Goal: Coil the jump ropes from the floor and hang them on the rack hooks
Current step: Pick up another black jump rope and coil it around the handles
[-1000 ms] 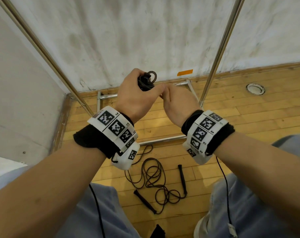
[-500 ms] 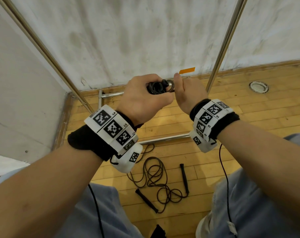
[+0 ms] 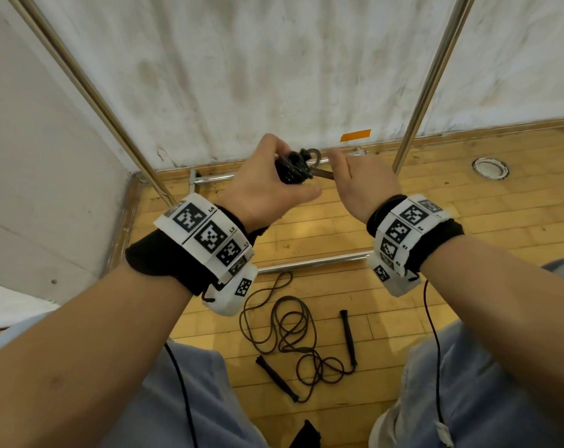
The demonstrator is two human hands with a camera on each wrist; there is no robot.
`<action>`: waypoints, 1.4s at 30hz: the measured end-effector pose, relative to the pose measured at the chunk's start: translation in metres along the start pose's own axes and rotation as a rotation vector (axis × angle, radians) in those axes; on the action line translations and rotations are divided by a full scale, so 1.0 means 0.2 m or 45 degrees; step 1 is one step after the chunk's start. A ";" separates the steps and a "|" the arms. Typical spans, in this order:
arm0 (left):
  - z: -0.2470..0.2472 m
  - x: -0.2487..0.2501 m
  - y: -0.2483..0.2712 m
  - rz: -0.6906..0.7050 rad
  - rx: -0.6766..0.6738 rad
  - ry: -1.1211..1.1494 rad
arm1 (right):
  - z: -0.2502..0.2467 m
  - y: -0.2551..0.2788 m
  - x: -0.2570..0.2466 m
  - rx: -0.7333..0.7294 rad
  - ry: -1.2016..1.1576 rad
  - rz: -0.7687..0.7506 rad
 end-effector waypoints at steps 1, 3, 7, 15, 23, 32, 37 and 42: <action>-0.01 -0.01 -0.01 0.009 0.058 0.025 | 0.00 0.02 -0.02 0.031 0.009 -0.034; -0.02 -0.01 -0.02 0.042 0.118 0.086 | 0.00 0.05 -0.08 0.111 0.054 -0.135; 0.00 0.00 -0.03 0.048 0.078 0.166 | 0.00 0.08 -0.15 0.083 -0.204 -0.200; 0.05 0.08 0.01 0.176 0.303 0.096 | -0.04 0.06 -0.13 0.084 -0.280 -0.111; 0.05 0.11 0.06 0.114 0.049 0.239 | -0.02 0.01 -0.05 0.012 -0.018 -0.083; 0.02 0.09 0.03 0.077 0.035 0.396 | -0.01 0.02 -0.04 0.037 -0.134 -0.061; 0.02 0.09 0.05 0.123 0.089 0.380 | -0.01 0.03 -0.02 0.096 -0.136 -0.066; 0.03 0.10 0.06 0.161 0.129 0.455 | 0.00 0.02 0.00 0.087 -0.112 -0.044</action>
Point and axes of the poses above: each hand's wrist, its own y-axis away from the middle knuckle, its own z-axis out of the palm, x = y × z, the point moved 3 cm from there along -y, towards the middle knuckle, and after that the axes turned 4 degrees about z, right-handed, at the moved point
